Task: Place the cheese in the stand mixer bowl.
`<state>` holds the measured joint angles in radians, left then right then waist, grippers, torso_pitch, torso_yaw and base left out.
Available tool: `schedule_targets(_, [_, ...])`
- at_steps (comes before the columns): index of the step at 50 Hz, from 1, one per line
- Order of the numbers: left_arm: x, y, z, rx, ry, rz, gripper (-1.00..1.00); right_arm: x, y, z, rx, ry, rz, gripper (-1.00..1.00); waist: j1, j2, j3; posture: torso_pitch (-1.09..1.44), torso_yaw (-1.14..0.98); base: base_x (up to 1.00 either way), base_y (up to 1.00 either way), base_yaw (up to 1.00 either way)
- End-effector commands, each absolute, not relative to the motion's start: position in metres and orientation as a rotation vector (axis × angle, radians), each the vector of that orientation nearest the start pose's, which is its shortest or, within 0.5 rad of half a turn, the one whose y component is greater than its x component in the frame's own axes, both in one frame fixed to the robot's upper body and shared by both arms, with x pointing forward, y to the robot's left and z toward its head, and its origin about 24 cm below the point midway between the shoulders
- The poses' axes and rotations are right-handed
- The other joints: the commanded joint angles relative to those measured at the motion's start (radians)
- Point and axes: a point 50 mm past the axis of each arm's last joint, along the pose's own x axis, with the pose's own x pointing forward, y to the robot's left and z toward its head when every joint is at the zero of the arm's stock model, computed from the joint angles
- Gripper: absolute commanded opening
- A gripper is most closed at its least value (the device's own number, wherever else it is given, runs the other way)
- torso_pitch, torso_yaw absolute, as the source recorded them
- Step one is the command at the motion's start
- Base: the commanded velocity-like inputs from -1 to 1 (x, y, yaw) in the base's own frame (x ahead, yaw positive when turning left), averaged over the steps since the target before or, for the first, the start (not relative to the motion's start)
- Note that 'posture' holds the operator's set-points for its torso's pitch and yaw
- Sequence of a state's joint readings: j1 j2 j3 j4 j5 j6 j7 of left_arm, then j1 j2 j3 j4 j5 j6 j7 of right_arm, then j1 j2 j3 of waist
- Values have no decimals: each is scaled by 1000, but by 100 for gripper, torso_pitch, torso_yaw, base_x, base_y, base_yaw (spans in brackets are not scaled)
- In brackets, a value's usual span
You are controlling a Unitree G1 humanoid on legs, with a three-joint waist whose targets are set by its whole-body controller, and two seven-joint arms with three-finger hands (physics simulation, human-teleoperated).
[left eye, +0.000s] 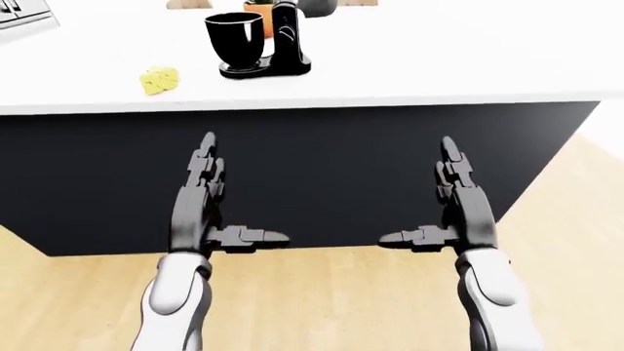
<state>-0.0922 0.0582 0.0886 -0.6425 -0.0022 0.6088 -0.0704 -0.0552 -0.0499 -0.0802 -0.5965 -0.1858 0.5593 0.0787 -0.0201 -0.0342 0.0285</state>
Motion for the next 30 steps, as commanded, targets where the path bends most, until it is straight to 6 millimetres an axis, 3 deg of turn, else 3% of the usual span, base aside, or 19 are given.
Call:
schedule_targets(1, [238, 170, 165, 78, -224, 18, 100, 239, -168, 158, -206, -192, -68, 100, 7, -8, -18, 0, 0, 0, 35, 0])
schedule_targets(3, [238, 169, 169, 77, -226, 17, 100, 239, -168, 158, -208, -192, -68, 100, 7, 12, -13, 0, 0, 0, 34, 0])
schedule_targets(5, [239, 168, 165, 79, -221, 17, 100, 240, -167, 158, -210, -190, -66, 100, 4, 47, 0, 0, 0, 0, 35, 0])
schedule_targets(6, [239, 168, 165, 78, -220, 16, 100, 240, -167, 158, -211, -189, -66, 100, 3, 71, -2, 0, 0, 0, 36, 0])
schedule_targets(7, [238, 168, 166, 80, -222, 16, 100, 240, -167, 158, -211, -188, -67, 100, 4, 117, -19, 0, 0, 0, 37, 0])
schedule_targets(8, [238, 168, 167, 79, -223, 16, 100, 239, -167, 157, -210, -187, -67, 100, 3, 128, -35, 0, 0, 0, 36, 0])
schedule_targets(9, [238, 168, 167, 81, -224, 16, 100, 239, -168, 157, -208, -187, -68, 100, 15, 104, -11, 0, 0, 0, 36, 0])
schedule_targets(10, [238, 167, 167, 83, -225, 14, 100, 239, -168, 157, -208, -187, -69, 100, 12, 102, -3, 0, 0, 0, 36, 0])
schedule_targets(17, [238, 167, 166, 86, -225, 14, 100, 239, -168, 158, -211, -190, -66, 100, 9, 25, -2, 0, 0, 0, 36, 0])
schedule_targets(21, [238, 168, 162, 87, -223, 17, 100, 239, -168, 157, -212, -189, -65, 100, 5, -42, -10, 0, 0, 0, 37, 0])
schedule_targets(22, [238, 168, 165, 88, -223, 16, 100, 239, -168, 158, -212, -190, -66, 100, -5, -8, -7, 0, 0, 0, 36, 0])
schedule_targets(23, [238, 168, 163, 89, -223, 14, 100, 238, -168, 158, -213, -191, -67, 100, 7, -27, -13, 0, 0, 0, 37, 0])
schedule_targets(25, [238, 168, 162, 91, -223, 16, 100, 238, -168, 158, -214, -190, -67, 100, 6, -27, -25, 0, 0, 0, 37, 0])
schedule_targets(27, [237, 168, 166, 91, -224, 16, 100, 238, -168, 159, -215, -191, -66, 100, 10, -11, -22, 0, 0, 0, 37, 0])
schedule_targets(30, [237, 168, 166, 93, -224, 16, 100, 238, -167, 159, -219, -190, -65, 100, 6, 33, -6, 0, 0, 0, 36, 0])
